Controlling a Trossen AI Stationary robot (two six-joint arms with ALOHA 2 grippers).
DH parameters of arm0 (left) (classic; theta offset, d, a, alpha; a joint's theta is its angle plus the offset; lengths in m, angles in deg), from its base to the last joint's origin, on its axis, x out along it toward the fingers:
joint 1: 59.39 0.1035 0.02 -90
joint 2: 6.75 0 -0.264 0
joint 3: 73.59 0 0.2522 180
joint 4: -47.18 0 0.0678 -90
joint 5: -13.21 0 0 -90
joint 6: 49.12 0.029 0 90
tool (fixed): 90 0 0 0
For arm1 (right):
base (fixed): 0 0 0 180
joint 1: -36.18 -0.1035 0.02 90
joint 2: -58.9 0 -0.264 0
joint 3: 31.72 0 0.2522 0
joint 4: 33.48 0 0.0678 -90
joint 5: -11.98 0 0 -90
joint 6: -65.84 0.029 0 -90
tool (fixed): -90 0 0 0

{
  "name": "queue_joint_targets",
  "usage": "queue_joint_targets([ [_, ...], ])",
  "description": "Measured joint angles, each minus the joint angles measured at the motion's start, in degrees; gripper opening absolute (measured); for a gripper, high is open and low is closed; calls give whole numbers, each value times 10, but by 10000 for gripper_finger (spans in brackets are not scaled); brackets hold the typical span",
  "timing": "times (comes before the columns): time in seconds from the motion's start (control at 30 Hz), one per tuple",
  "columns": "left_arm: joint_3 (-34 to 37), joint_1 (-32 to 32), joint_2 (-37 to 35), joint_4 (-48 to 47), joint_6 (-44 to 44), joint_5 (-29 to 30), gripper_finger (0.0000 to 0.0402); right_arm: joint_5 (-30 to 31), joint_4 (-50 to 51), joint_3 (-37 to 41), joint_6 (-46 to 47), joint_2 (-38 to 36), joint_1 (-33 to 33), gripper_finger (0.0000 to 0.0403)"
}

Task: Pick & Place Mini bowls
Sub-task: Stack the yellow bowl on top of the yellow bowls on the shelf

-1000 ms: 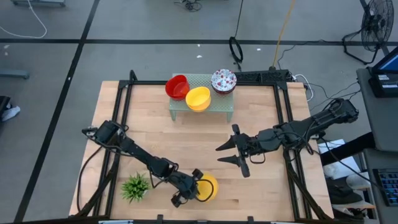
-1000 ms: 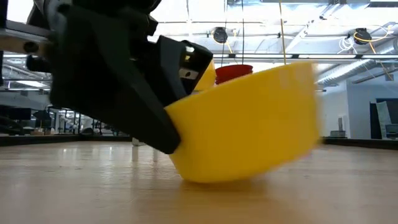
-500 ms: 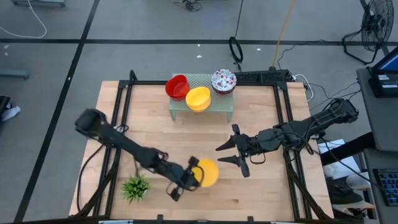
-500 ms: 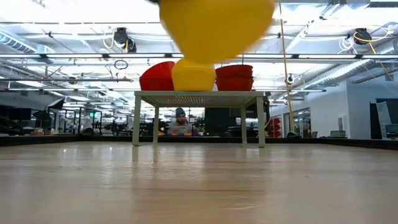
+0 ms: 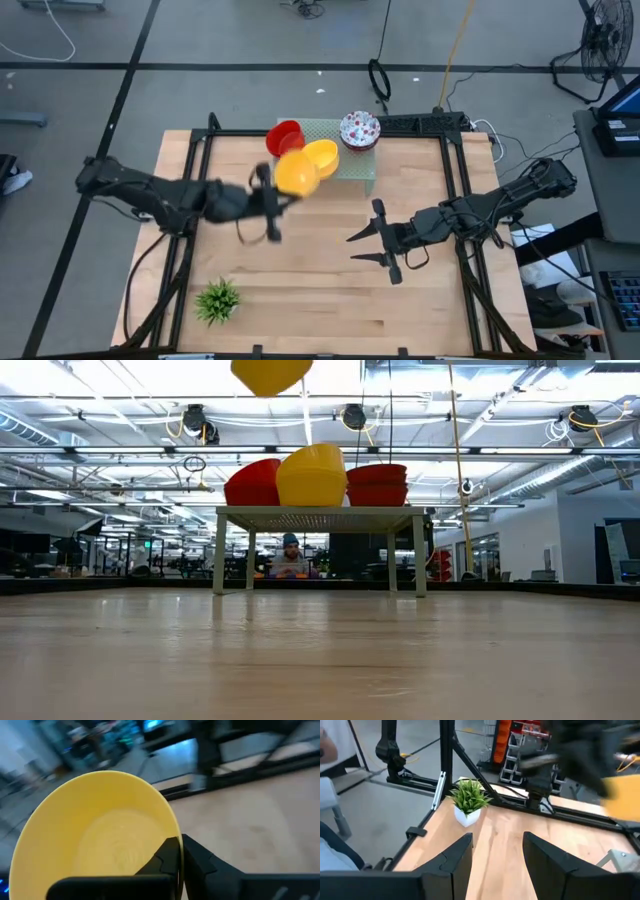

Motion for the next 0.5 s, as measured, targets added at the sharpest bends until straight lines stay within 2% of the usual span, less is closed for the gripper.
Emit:
queue_joint_targets([
  [0.1,0,66,-14,-5,1,-19,9,0,1,0,-20,0,0,160],
  [0.27,0,166,6,11,-3,-142,8,0,7,0,-34,0,0,160],
  [0.4,1,211,38,41,-2,-148,8,0,24,0,-30,0,0,160],
  [0.5,0,233,59,48,-2,-174,5,0,40,0,-30,0,0,160],
])
